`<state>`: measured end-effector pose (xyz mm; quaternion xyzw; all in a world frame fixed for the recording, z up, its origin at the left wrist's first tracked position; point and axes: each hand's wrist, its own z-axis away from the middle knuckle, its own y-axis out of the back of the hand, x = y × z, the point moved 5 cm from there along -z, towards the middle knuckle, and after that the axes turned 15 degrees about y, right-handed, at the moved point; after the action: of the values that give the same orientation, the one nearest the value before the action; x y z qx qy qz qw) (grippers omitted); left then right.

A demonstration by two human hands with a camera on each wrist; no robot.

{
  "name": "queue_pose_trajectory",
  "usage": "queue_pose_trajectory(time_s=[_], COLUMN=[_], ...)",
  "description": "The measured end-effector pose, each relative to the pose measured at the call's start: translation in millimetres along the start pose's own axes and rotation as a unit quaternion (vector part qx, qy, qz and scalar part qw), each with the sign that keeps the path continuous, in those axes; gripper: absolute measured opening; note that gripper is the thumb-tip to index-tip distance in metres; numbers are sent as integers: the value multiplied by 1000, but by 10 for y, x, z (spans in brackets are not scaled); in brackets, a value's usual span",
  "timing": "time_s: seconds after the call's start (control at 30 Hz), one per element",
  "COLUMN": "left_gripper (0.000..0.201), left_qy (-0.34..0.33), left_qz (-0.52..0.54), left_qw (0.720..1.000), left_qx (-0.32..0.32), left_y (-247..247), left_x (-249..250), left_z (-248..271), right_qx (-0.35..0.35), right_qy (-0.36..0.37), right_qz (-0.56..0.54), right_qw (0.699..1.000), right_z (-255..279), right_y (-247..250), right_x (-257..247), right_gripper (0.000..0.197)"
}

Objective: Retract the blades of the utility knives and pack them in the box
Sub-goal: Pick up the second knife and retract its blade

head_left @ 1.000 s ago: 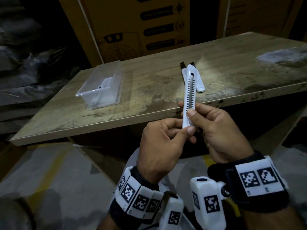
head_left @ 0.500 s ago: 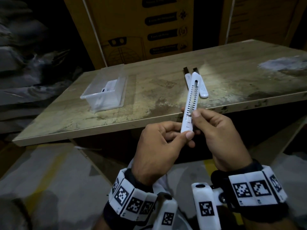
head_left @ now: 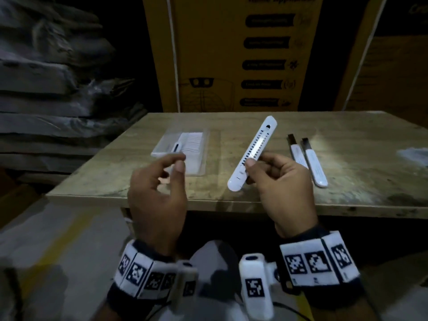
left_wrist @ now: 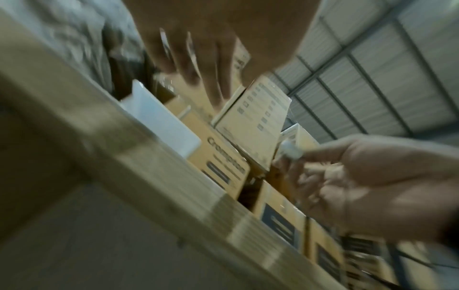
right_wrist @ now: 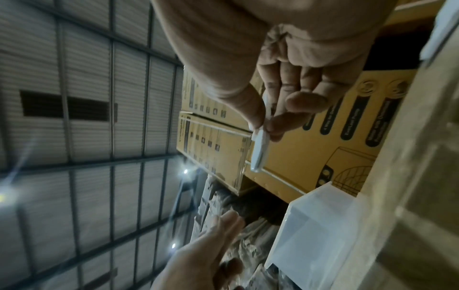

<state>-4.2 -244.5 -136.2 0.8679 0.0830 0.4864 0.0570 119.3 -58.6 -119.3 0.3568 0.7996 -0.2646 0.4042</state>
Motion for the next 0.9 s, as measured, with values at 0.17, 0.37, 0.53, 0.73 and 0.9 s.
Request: queue_pose_trajectory(time_s=[0.17, 0.37, 0.53, 0.73, 0.9], left_gripper=[37, 35, 24, 29, 31], left_qy=[14, 160, 224, 272, 268], left_qz=[-46, 53, 117, 176, 151], left_qw=[998, 983, 960, 935, 941], left_qx=[46, -76, -118, -146, -138], left_y=[-84, -321, -335, -344, -355], left_x=[-262, -665, -844, -924, -933], left_z=[-712, -945, -956, -972, -953], right_qx=[-61, -78, -85, -164, -235], right_qy=[18, 20, 21, 14, -22], right_qz=[88, 214, 348, 475, 539], right_qw=[994, 973, 933, 865, 809], right_z=[-375, -705, -945, -1019, -1020], right_y=[-599, -1220, -1448, -1736, -1870], right_x=[-201, -57, 171, 454, 590], right_gripper=[60, 45, 30, 18, 28])
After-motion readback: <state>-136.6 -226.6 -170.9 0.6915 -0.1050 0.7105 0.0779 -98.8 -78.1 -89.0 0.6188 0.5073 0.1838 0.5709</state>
